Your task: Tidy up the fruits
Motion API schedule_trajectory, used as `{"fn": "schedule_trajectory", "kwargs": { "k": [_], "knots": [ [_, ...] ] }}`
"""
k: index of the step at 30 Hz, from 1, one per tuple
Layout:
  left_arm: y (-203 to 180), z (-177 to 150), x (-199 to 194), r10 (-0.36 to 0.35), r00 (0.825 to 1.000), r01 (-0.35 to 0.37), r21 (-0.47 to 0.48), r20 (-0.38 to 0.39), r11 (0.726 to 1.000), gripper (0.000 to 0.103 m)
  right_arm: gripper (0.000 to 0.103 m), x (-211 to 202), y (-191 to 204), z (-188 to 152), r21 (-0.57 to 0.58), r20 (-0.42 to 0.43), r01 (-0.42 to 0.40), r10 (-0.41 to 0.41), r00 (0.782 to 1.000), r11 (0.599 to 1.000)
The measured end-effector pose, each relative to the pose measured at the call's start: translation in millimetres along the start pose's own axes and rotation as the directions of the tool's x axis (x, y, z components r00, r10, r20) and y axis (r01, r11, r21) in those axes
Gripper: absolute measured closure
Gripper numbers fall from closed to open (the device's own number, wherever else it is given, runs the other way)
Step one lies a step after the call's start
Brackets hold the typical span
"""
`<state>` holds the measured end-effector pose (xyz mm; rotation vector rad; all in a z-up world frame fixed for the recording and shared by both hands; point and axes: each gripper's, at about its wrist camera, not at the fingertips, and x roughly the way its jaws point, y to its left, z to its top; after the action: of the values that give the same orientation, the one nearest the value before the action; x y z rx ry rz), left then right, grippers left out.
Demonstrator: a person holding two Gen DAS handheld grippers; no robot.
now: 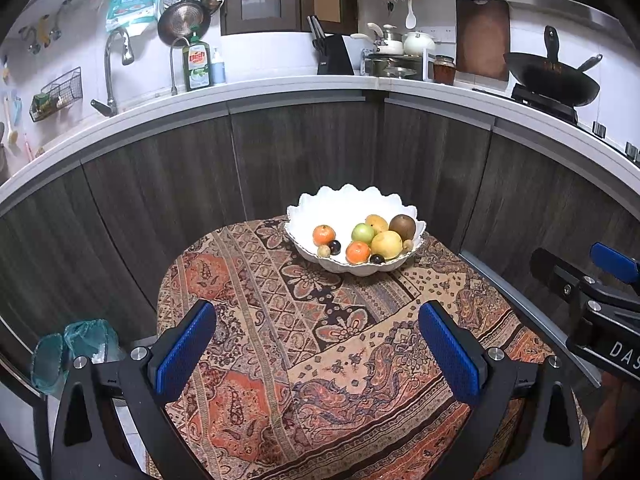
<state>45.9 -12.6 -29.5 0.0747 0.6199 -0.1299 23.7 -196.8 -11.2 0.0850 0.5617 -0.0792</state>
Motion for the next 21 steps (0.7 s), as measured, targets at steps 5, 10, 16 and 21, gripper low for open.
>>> {"fn": "schedule_trajectory", "kwargs": {
  "k": [5, 10, 16, 21],
  "knots": [
    [-0.5, 0.0, 0.2, -0.006, 1.000, 0.006, 0.001, -0.001, 1.000, 0.000, 0.005, -0.2, -0.5, -0.2, 0.001, 0.002, 0.000, 0.000, 1.000, 1.000],
    [-0.4, -0.2, 0.0, -0.008, 1.000, 0.008, 0.001, -0.002, 1.000, 0.000, 0.005, -0.2, -0.5, -0.2, 0.002, 0.002, 0.000, 0.000, 1.000, 1.000],
    [-0.7, -0.3, 1.4, -0.007, 1.000, 0.007, 0.008, -0.010, 1.000, 0.000, 0.005, 0.4, -1.7, -0.3, 0.006, 0.001, 0.001, -0.001, 1.000, 1.000],
    [-1.2, -0.7, 2.7, -0.005, 1.000, 0.005, 0.007, -0.018, 1.000, 0.000, 0.005, 1.6, -0.3, -0.6, 0.016, -0.005, 0.005, -0.005, 1.000, 1.000]
  ]
}}
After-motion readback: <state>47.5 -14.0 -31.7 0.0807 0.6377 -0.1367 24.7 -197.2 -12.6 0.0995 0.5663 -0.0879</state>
